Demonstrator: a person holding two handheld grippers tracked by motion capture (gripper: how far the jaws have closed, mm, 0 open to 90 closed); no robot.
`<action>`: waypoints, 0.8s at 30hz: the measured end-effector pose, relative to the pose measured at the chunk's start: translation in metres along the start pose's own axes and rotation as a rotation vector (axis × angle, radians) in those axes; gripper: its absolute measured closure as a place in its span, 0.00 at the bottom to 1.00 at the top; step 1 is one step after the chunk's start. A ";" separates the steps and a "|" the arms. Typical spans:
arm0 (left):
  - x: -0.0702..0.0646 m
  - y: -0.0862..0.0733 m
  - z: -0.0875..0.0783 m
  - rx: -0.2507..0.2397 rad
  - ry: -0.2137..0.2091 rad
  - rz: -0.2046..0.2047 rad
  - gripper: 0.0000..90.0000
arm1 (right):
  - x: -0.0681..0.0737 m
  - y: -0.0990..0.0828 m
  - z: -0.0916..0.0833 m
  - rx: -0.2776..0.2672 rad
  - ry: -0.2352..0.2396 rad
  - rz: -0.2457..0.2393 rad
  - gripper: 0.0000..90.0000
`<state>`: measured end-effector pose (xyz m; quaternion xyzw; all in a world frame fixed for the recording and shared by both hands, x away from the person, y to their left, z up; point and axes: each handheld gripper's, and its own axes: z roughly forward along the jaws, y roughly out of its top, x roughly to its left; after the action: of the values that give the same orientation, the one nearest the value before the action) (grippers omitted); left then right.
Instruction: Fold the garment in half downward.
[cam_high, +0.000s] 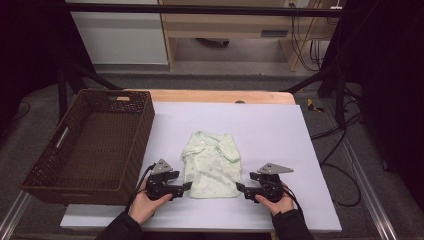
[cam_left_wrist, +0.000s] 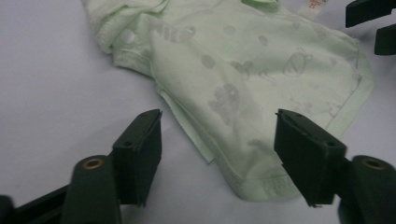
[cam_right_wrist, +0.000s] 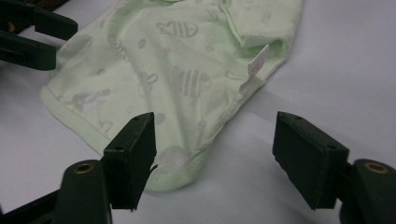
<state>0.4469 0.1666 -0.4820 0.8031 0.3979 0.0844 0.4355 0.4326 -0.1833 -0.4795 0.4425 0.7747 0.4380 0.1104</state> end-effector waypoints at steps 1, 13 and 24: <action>0.000 0.000 0.000 0.003 0.007 -0.001 0.41 | 0.000 0.000 0.001 0.008 -0.003 0.004 0.38; -0.003 -0.002 0.000 0.043 0.026 -0.024 0.73 | 0.005 -0.002 0.009 0.056 -0.026 -0.033 0.69; -0.008 -0.004 0.000 0.059 0.030 -0.048 0.96 | 0.010 -0.002 0.011 0.072 -0.034 -0.029 0.94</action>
<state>0.4399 0.1622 -0.4832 0.8043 0.4258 0.0741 0.4078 0.4320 -0.1698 -0.4850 0.4421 0.7943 0.4008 0.1138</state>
